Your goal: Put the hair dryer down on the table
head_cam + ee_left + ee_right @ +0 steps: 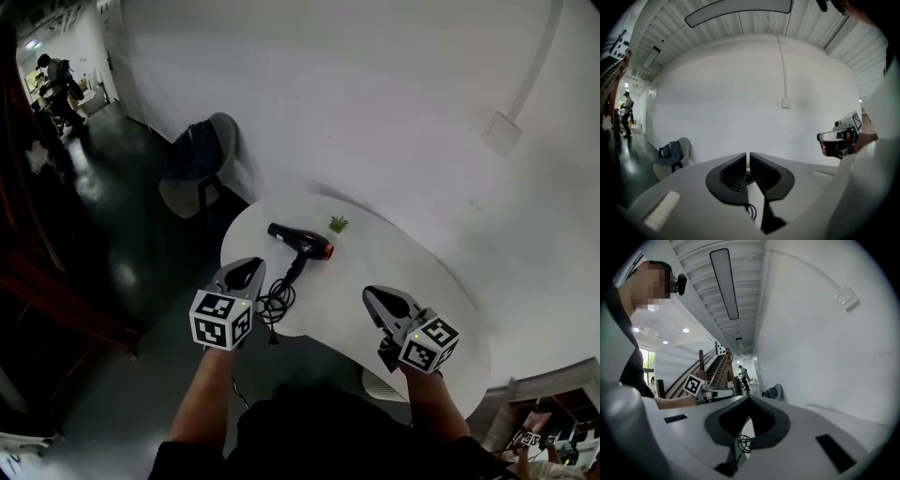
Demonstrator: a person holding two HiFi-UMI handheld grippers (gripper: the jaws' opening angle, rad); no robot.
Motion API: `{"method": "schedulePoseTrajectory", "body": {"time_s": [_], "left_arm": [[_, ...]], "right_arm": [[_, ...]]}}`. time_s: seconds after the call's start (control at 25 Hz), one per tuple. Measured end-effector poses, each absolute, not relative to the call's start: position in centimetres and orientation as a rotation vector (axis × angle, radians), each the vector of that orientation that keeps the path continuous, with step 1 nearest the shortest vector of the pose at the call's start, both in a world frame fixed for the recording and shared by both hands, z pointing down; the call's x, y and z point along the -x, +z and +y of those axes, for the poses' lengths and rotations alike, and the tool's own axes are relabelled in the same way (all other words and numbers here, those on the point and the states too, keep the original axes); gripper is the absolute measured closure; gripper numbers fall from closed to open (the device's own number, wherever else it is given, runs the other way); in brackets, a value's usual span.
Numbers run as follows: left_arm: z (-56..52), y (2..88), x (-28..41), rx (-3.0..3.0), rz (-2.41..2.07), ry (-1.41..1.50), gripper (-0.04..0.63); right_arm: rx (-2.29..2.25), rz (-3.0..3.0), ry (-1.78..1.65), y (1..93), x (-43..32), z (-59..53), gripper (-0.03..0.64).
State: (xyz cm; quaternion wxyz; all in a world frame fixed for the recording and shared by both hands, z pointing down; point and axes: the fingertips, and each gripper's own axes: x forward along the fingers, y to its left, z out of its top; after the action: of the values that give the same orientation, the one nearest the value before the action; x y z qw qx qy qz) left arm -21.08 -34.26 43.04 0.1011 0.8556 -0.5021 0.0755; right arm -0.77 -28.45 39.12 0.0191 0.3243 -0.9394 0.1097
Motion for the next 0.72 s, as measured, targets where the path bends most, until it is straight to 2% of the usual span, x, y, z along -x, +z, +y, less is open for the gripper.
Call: {"method": "schedulePoseTrajectory", "body": {"time_s": [0.16,0.36,0.72], "left_arm": [[-33.7,41.2,21.4,-2.492,-1.630,0.155,0.583],[-34.0,40.3,20.1,-2.507,-1.625,0.114,0.584],[-34.3,41.3,19.1,-2.455,-1.584,0.116,0.584]], "right_arm": [[-1.051,-2.936,0.283,37.8,-1.0,-29.2,0.606],[-1.180,-2.944,0.229,36.7,-3.9,-30.5,0.606],[-1.152,-2.948,0.216,36.8,-5.2,-30.9,0.606]]}}
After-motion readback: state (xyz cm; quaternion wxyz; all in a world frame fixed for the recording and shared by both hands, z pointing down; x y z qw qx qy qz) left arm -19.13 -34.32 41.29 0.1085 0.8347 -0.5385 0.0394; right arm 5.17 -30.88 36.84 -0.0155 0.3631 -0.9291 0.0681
